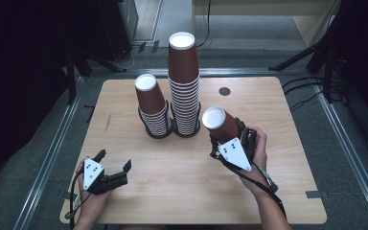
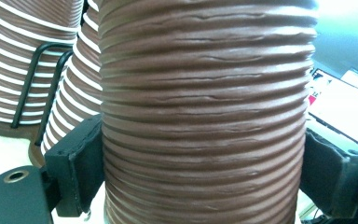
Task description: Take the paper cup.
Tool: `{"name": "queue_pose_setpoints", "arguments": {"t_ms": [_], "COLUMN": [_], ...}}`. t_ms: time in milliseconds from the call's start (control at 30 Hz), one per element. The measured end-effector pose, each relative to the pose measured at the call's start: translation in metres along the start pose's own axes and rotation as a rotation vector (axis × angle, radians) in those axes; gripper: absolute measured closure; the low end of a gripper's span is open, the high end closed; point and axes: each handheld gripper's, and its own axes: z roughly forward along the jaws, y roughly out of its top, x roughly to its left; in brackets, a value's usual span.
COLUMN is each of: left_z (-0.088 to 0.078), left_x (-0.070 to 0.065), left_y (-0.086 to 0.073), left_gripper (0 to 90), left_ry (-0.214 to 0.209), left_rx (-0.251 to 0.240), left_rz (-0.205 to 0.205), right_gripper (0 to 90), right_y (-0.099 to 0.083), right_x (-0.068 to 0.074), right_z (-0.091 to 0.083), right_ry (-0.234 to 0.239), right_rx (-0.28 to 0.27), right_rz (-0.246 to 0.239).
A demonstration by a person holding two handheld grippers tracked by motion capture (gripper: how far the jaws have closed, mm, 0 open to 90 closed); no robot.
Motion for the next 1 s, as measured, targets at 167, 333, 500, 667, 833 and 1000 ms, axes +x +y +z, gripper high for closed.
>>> {"name": "queue_pose_setpoints", "arguments": {"t_ms": [167,333,500,667,833,1000], "left_z": [0.009,0.016,0.023,0.028,0.03,0.029], "left_x": [-0.012,-0.024,-0.037,-0.05,-0.058,-0.067], "left_y": [0.006,0.013,0.021,0.024,0.025,0.026], "left_gripper": [2.4,2.4,2.4,2.4,2.4,2.4], "left_ry": [-0.034,-0.069,-0.114,-0.152,-0.181,-0.218], "left_rx": [-0.006,-0.017,-0.027,-0.034,-0.031,-0.039], "left_rz": [0.001,-0.007,0.001,0.012,0.022,0.03], "right_gripper": [12.8,12.8,12.8,12.8,12.9,12.9], "right_y": [-0.003,-0.006,-0.011,-0.016,-0.02,-0.024], "right_x": [0.003,0.006,0.012,0.018,0.025,0.033], "right_z": [-0.001,-0.002,-0.002,-0.001,0.0,0.002], "right_ry": [0.012,0.032,0.038,0.053,0.073,0.091], "right_rx": [0.004,0.001,0.007,0.009,0.005,-0.002], "right_rz": [-0.042,-0.078,-0.143,-0.191,-0.257,-0.311]}}
